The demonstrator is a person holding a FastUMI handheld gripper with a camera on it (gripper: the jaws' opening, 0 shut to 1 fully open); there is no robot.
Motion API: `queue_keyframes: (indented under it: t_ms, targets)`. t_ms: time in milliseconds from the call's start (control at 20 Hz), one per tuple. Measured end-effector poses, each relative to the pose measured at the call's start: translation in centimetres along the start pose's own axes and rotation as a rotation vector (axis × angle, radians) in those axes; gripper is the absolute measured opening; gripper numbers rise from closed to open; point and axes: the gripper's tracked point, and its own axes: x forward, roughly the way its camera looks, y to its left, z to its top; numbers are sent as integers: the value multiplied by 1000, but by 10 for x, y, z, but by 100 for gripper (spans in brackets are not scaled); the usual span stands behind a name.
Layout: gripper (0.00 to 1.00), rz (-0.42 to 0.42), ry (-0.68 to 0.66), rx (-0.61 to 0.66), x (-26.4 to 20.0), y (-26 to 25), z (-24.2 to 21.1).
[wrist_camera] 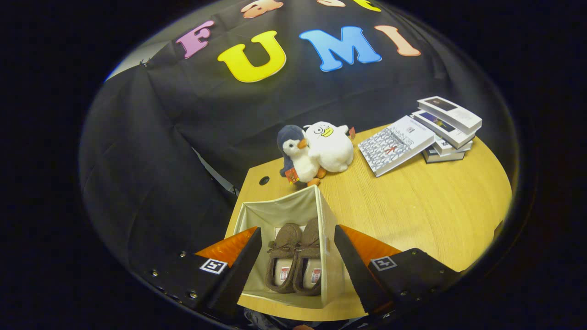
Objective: Open the storage box then place both shoes into the box .Put the left shoe in first, then the right shoe, with the right side of both shoes facing outward in a uniform manner.
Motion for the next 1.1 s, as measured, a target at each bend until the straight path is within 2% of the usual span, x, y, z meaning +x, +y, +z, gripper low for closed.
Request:
queue_keyframes:
  t_ms: [250, 500, 800, 1100]
  targets:
    - [98, 16, -189, -146, -53, -13, 47]
    - [98, -51, -358, -254, -111, -50, 87]
    - [98, -146, -455, -322, -158, -103, 111]
    - [98, -192, -547, -355, -192, -139, 129]
